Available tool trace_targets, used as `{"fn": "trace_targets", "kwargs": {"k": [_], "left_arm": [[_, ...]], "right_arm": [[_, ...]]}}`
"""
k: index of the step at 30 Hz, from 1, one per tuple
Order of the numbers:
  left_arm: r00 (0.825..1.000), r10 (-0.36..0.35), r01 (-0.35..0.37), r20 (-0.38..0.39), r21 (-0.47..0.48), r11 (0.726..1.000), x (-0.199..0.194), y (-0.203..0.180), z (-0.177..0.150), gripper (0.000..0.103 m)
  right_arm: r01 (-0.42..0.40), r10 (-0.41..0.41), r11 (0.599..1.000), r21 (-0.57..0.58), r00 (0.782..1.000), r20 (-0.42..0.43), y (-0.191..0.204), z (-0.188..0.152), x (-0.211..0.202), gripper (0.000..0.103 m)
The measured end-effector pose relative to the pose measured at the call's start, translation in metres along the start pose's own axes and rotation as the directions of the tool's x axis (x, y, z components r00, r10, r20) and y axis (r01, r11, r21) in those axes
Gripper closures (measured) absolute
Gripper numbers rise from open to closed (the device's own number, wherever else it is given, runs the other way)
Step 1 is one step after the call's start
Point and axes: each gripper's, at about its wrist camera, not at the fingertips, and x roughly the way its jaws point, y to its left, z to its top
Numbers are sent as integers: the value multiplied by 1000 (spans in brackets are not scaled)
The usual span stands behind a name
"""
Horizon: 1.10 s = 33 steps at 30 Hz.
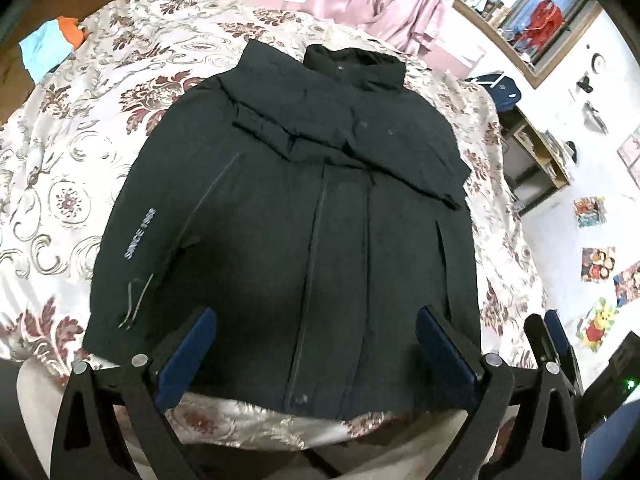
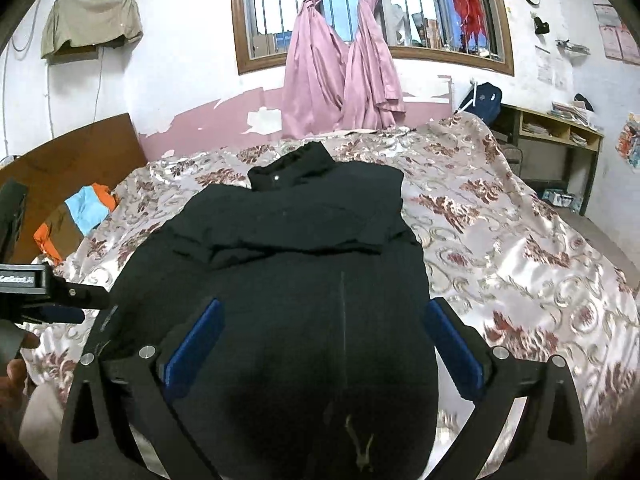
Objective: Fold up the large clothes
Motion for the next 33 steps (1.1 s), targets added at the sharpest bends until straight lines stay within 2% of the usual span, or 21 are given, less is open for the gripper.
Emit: {"fn": "trace_targets", "kwargs": {"k": [4,7,13,24,29,33], "left_arm": [[1000,13,-13,19,44,999,-6,4,-4,1],[999,23,-24,22,38,999,-8,10,-5,1],[998,-57,57,38,-5,998,-14,16,-5,0],[999,19,-19,42,20,1000,-18,10,-7,0],[999,33,-35,40,34,999,-21,7,16,0],[997,3,-8,78,59,998,-28,0,51,0]], "right_arm": [[-16,16,1000,3,1000,-3,4,-12,-11,4],[-13,13,1000,-13,1000,3,8,-17,-14,4],[-33,34,998,-61,999,21,14,-14,-22,4],[-47,47,999,-9,999,26,10,-20,-21,4],[-36,35,999,15,999,19,4,-18,-20,4],[-12,12,1000,24,1000,-1,-5,-5,-11,4]]}}
